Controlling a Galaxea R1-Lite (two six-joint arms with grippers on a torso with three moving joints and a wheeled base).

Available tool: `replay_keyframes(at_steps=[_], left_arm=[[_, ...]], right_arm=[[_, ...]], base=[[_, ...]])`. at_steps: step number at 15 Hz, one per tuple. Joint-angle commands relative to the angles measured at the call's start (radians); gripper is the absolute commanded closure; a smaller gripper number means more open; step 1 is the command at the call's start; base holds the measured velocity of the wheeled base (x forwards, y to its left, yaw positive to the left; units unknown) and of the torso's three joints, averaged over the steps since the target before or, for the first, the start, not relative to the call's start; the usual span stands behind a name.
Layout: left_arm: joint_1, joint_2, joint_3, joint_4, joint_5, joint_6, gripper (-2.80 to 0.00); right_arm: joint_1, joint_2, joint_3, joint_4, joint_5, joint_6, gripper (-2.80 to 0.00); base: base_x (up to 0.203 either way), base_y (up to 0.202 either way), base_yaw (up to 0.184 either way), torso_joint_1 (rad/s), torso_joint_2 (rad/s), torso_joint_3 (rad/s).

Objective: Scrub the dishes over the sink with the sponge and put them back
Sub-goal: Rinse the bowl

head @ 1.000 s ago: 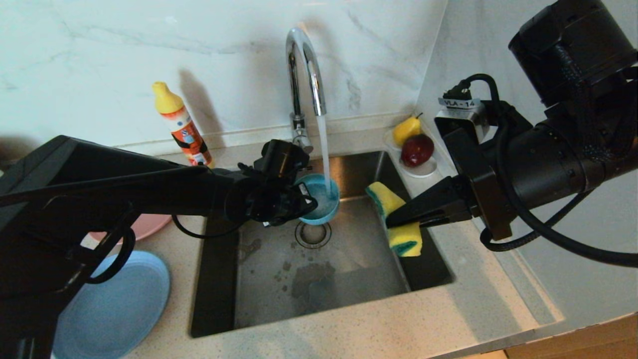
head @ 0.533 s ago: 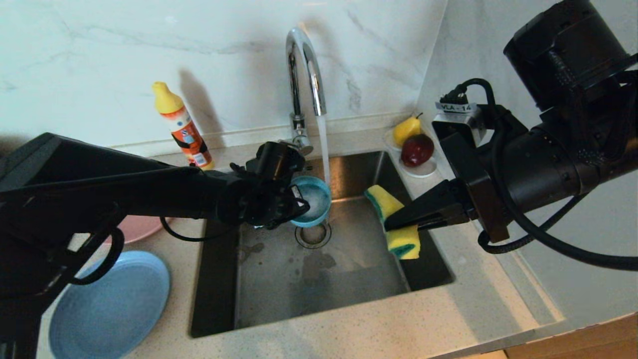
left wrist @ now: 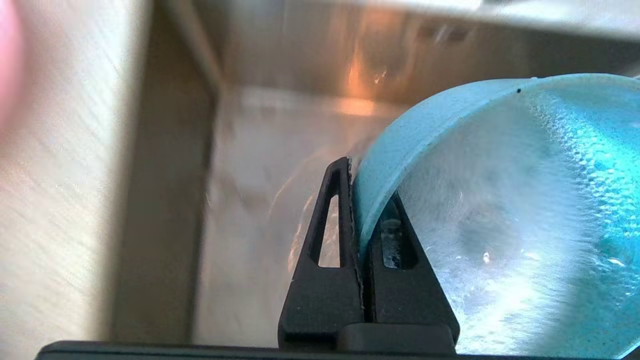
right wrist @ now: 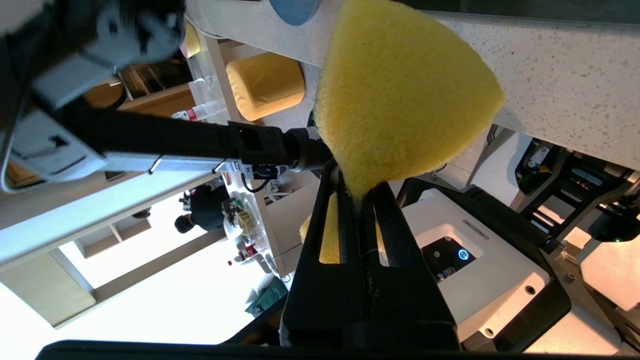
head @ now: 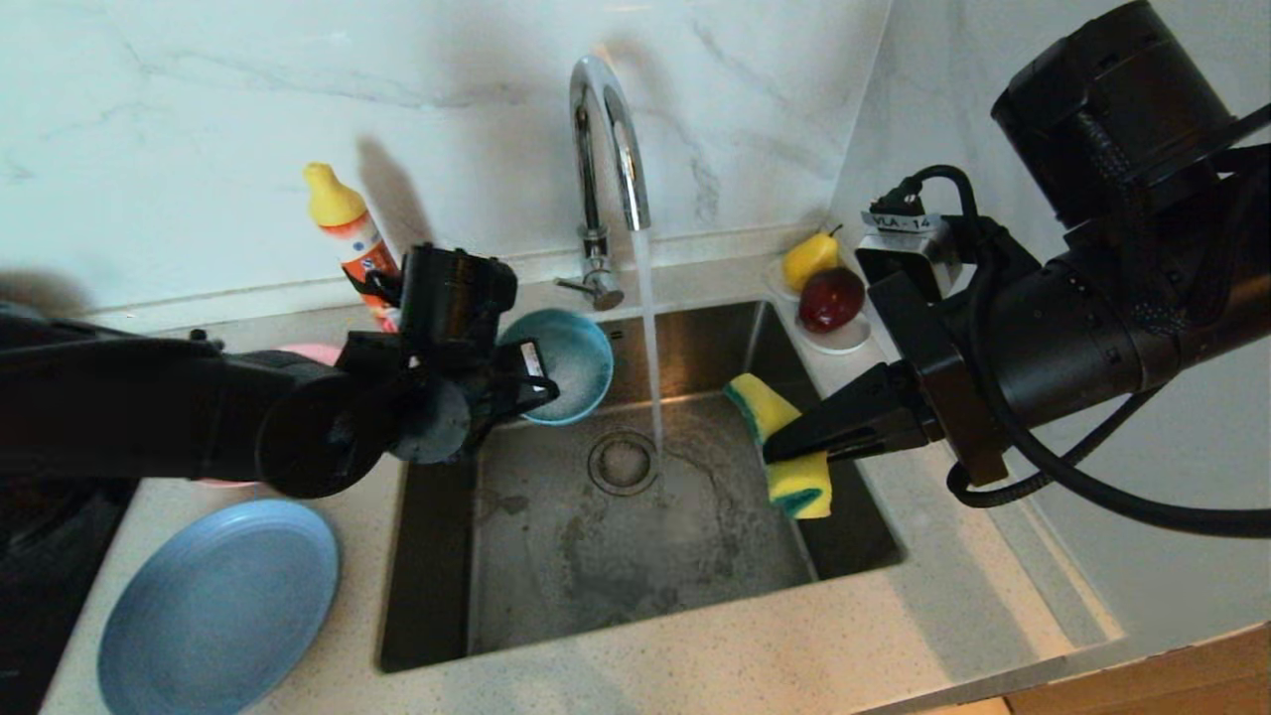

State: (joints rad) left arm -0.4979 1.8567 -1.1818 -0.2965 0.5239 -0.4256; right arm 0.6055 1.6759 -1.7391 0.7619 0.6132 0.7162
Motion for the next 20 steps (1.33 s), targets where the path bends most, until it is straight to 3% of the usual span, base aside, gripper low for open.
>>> replay_keyframes(at_steps=[1, 4, 7, 14, 20], left_arm=[[0.011, -0.106, 0.139, -0.29, 0.004, 0.144, 0.0], [0.04, -0.13, 0.248, -0.625, -0.028, 0.299, 0.0], [0.07, -0.17, 0.32, -0.813, -0.152, 0.376, 0.0], [0.091, -0.253, 0.377, -1.023, -0.295, 0.433, 0.0], [0.091, -0.384, 0.423, -1.049, -0.386, 0.441, 0.0]], right_arm=[[0.001, -0.002, 0.003, 0.005, 0.003, 0.005, 0.0], [0.002, -0.004, 0.006, 0.01, 0.004, 0.005, 0.0], [0.0, -0.006, 0.027, 0.007, 0.003, 0.005, 0.0], [-0.003, -0.002, 0.029, 0.005, 0.005, 0.005, 0.0], [-0.001, -0.007, 0.025, 0.004, 0.006, 0.005, 0.0]], base=[[0.0, 0.0, 0.0, 0.0, 0.0, 0.0], [0.0, 0.0, 0.0, 0.0, 0.0, 0.0], [0.0, 0.0, 0.0, 0.0, 0.0, 0.0], [0.0, 0.0, 0.0, 0.0, 0.0, 0.0], [0.0, 0.0, 0.0, 0.0, 0.0, 0.0]])
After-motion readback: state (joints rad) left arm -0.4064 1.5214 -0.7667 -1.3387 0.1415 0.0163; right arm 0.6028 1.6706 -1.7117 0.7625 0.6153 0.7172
